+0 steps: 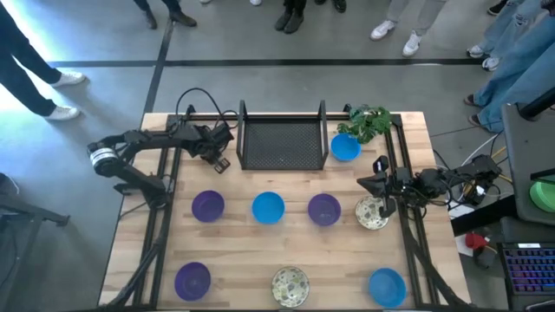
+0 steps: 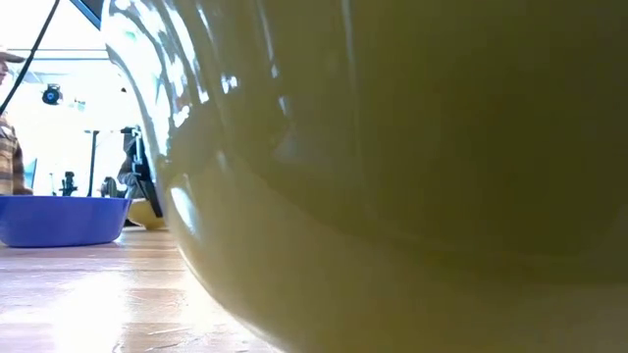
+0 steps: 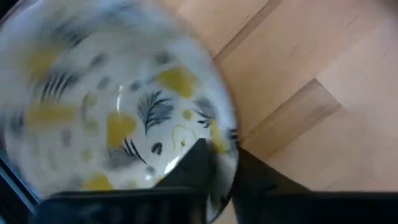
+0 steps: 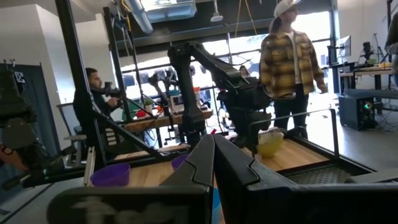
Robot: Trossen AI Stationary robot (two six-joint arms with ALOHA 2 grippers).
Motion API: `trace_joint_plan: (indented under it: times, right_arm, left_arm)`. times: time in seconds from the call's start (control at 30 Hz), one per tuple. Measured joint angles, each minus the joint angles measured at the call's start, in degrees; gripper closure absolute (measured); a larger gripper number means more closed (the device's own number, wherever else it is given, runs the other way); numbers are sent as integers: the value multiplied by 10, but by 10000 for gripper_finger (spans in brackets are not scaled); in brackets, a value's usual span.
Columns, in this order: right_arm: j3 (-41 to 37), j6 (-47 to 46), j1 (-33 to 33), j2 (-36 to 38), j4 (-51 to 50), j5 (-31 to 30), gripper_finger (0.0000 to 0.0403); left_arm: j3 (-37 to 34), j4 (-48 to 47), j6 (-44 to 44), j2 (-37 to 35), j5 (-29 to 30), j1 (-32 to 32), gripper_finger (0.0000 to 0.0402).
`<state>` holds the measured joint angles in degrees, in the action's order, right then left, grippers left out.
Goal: Pick & Place Mini bowls
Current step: Put the top white bowl on the shelf
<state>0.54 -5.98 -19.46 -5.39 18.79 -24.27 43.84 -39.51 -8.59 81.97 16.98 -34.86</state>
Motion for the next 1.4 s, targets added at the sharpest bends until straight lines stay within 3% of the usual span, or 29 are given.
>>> trace_joint_plan:
  times: [0.07,0.6,0.9,1.4]
  right_arm:
    - [0,0,0,0,0,0,394]
    - [0,1,0,0,0,0,394]
    - [0,1,0,0,0,1,394]
    - [0,2,0,0,0,1,394]
  left_arm:
    - [1,0,0,-1,7,0,391]
    - [1,-7,29,-7,-13,-1,399]
    - [43,-76,51,-8,-78,0,400]
    - [130,-203,60,-8,-72,0,400]
